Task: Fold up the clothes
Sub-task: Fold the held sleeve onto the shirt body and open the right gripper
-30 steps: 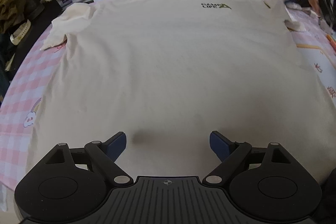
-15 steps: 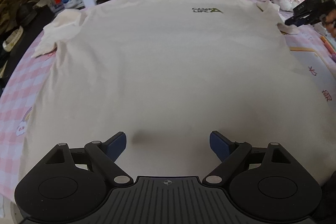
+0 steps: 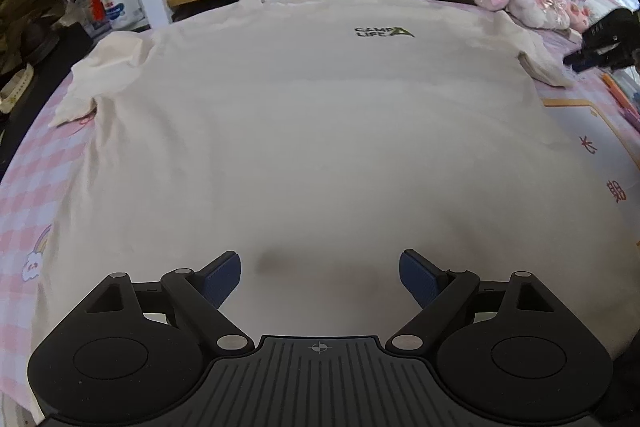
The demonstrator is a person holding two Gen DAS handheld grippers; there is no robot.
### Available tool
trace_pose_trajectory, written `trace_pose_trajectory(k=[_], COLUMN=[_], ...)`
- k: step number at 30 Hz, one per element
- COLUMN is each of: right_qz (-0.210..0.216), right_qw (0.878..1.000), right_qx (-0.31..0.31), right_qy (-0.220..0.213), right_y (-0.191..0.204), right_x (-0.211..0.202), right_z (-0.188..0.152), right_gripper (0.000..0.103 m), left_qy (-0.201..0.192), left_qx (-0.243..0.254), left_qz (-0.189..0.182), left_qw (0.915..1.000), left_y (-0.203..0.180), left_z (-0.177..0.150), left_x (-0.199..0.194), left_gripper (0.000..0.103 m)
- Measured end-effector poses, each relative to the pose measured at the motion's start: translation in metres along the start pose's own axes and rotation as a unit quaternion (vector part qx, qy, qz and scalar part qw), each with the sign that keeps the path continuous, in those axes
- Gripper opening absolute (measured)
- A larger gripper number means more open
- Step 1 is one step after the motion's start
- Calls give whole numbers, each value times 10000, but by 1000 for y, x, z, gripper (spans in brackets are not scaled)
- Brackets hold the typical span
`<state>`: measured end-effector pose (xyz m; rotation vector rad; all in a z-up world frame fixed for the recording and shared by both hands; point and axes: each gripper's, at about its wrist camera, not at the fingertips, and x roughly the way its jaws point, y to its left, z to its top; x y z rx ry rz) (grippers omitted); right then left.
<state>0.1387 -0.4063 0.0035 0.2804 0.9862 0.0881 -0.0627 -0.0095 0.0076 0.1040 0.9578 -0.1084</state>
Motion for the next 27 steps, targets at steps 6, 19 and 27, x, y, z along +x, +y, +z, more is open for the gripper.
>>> trace_pose_trajectory(k=[6, 19, 27], right_qz=[-511, -1449, -1646], right_qw=[9977, 9842, 9816], right_qx=[-310, -835, -749], right_qy=[-329, -573, -618], right_y=[6, 0, -12], right_x=[30, 60, 69], right_z=[22, 40, 60], right_gripper=[42, 8, 8], left_qy=[74, 122, 86], left_qx=[31, -529, -718], left_qz=[129, 456, 606], left_qw=[9999, 9975, 9955], left_y=[4, 30, 48], left_z=[-4, -13, -20], left_x=[-4, -15, -28], left_gripper=[89, 89, 89])
